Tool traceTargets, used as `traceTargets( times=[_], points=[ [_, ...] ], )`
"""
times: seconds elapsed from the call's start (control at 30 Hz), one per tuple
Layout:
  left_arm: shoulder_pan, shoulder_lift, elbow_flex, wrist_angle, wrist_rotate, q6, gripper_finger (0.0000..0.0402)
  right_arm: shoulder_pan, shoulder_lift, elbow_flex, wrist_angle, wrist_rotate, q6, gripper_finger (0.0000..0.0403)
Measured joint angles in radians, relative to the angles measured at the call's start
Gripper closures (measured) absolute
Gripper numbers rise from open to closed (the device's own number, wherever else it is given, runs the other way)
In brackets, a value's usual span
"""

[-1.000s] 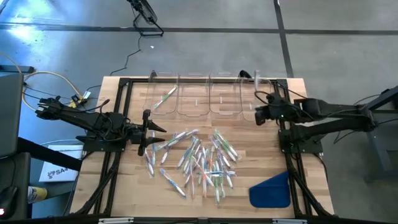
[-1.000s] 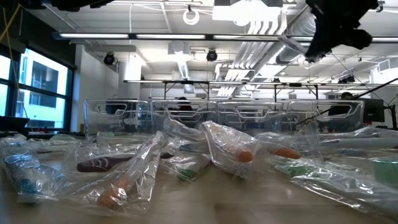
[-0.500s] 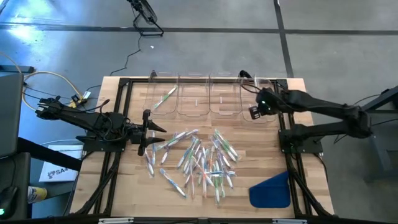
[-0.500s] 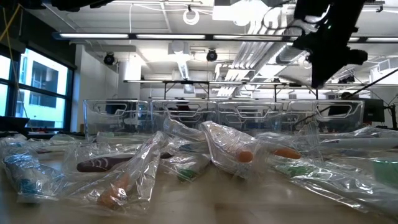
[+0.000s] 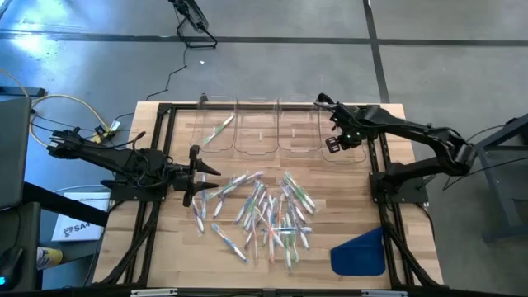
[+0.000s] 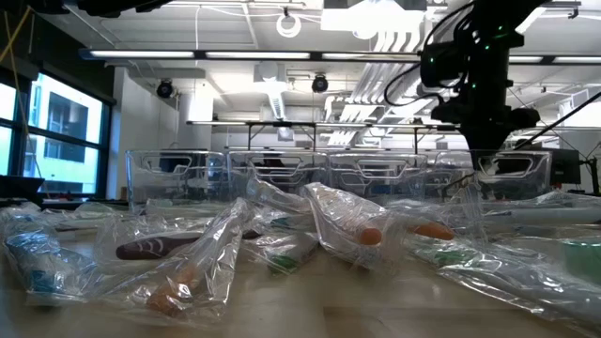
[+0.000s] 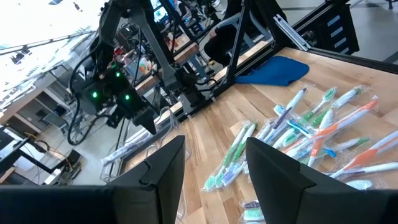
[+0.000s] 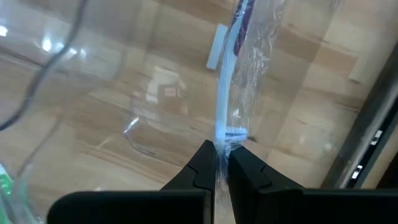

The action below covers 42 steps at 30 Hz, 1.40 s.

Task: Pick & Place Toothbrushes
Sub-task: Put the violet toothbrush into the right transparent bin, then adjust the right transparent bin

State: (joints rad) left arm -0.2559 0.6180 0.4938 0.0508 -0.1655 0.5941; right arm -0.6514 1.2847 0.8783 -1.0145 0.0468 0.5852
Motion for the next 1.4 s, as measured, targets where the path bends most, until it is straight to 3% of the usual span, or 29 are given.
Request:
traceTargets(
  times=[0.33, 0.9, 1.1, 1.4],
  points=[
    [0.0, 0.0, 0.0, 0.0, 0.0, 0.0, 0.0236, -0.02, 0.088, 0.0, -0.006, -0.005, -0.038, 0.038],
    [0.0, 0.0, 0.0, -0.001, 0.0, 0.0, 0.0236, -0.019, 0.088, 0.001, 0.001, 0.036, -0.048, 0.0261],
    [0.0, 0.0, 0.0, -0.001, 0.0, -0.001, 0.0236, -0.019, 0.081, 0.071, 0.001, 0.029, -0.073, 0.0274],
    [0.0, 0.0, 0.001, -0.001, 0.0, -0.001, 0.0236, 0.009, 0.038, 0.23, 0.029, -0.024, -0.14, 0.0346]
  ],
)
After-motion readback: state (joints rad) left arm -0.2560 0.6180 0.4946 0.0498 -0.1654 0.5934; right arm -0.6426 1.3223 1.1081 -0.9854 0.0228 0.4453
